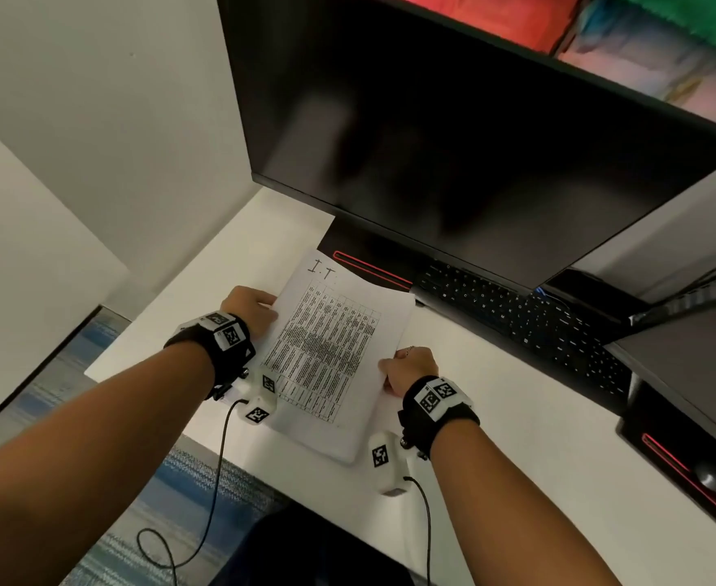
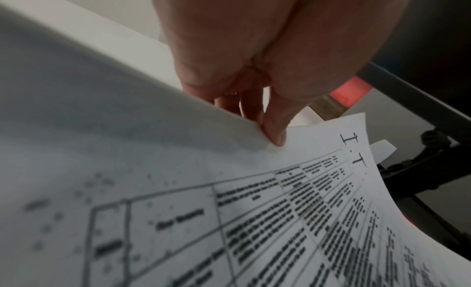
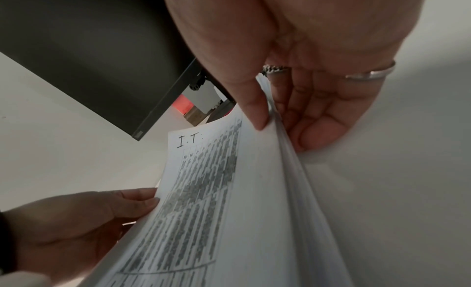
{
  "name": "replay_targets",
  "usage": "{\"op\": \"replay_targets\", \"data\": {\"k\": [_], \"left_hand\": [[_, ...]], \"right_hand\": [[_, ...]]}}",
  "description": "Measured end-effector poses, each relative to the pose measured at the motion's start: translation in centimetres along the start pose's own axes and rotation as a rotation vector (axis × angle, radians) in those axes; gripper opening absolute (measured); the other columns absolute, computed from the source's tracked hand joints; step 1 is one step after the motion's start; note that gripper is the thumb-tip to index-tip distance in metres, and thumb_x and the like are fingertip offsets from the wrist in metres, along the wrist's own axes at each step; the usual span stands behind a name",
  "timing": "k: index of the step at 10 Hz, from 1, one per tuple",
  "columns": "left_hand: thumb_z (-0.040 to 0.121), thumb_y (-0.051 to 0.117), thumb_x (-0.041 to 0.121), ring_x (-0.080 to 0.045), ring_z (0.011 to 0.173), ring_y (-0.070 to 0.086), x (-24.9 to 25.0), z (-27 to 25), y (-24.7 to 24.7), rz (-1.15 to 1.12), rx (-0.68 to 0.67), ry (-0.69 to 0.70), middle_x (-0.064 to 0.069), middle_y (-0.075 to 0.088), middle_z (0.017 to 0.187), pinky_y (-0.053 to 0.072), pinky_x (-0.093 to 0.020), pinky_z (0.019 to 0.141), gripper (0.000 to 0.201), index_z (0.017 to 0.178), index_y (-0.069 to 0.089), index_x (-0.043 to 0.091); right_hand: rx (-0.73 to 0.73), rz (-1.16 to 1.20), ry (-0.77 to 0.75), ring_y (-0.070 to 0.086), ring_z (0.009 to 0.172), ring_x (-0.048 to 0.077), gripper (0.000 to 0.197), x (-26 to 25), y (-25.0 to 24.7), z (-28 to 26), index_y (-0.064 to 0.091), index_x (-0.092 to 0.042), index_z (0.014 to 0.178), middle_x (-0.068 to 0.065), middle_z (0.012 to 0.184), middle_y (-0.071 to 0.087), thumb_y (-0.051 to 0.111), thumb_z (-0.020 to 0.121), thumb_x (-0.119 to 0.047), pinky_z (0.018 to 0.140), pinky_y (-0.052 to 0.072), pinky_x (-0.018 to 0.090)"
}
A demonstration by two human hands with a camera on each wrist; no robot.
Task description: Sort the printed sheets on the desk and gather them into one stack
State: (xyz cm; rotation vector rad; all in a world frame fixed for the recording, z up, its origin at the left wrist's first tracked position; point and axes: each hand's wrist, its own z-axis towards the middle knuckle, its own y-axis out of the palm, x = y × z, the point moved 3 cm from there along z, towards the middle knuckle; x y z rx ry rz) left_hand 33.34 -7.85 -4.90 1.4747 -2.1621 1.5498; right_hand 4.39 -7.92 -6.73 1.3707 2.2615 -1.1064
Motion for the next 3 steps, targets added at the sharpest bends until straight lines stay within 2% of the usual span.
{"op": "replay_targets", "data": {"k": [1,2,3], "left_hand": [[0.085,0.060,0.008,-0.018,0.086,0.060,0.1,-0.2,0.0,-0.018,0.024,0.009,-0.001,0.068,0.093,0.043,-0.024,0.077,0.033,0.112,0.075,0.019],[0.087,0.058,0.008,-0.018,0.085,0.059,-0.1,-0.3,0.3,-0.027,0.048,0.028,-0.003,0.072,0.100,0.042,-0.024,0.077,0.034,0.113,0.075,0.020],[0.088,0.057,0.009,-0.021,0.088,0.061,0.1,-0.9,0.3,-0.036,0.098,0.021,-0.005,0.073,0.106,0.044,-0.025,0.078,0.034,0.116,0.074,0.020]], "right_hand": [[0.004,0.022,0.023,0.074,0.073,0.030,0.011,-0.2,0.1,-0.2,0.065,-0.009,0.060,0.011,0.071,0.074,0.073,0.066,-0.014,0.070,0.063,0.050],[0.000,0.029,0.028,0.074,0.073,0.032,0.013,-0.3,0.1,-0.7,0.066,-0.010,0.061,0.011,0.071,0.074,0.077,0.069,-0.010,0.071,0.063,0.049],[0.016,0.000,0.006,0.073,0.073,0.031,0.014,-1.0,-0.2,-1.5,0.065,-0.007,0.069,0.013,0.081,0.074,0.077,0.072,-0.013,0.073,0.063,0.047]]}}
